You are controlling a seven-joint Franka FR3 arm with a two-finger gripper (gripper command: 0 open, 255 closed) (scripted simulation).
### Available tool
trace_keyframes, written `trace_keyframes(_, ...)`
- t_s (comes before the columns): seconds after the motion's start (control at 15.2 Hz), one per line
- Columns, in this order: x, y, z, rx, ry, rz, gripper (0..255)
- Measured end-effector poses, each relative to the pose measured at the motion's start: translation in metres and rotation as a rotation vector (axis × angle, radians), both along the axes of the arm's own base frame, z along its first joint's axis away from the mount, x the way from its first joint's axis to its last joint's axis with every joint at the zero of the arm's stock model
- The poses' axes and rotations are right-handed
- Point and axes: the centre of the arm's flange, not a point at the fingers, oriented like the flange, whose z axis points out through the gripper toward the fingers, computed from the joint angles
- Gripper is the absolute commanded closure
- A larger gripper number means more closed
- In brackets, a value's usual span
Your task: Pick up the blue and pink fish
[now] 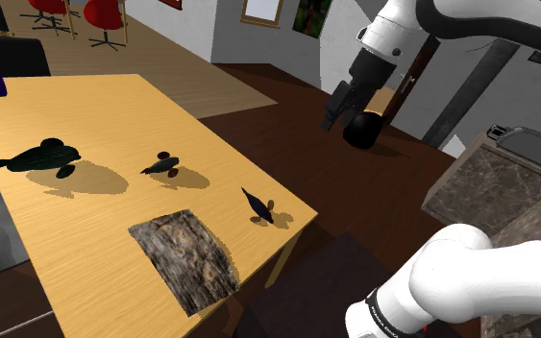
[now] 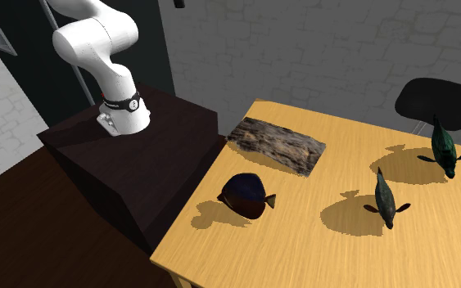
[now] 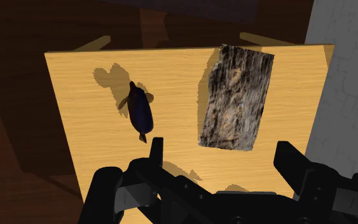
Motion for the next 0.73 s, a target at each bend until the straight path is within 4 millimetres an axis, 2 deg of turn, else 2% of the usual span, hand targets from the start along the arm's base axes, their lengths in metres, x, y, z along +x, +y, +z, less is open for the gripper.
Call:
trace_keyframes(0.07, 0.0, 0.0, 0.0, 0.0, 0.0, 0.0, 0)
trace_keyframes(0.26, 0.012, -0.008, -0.021, 0.009, -0.004, 0.003, 0)
trace_keyframes(0.73, 0.056, -0.025, -0.103, 0.038, -0.02, 0.014, 0)
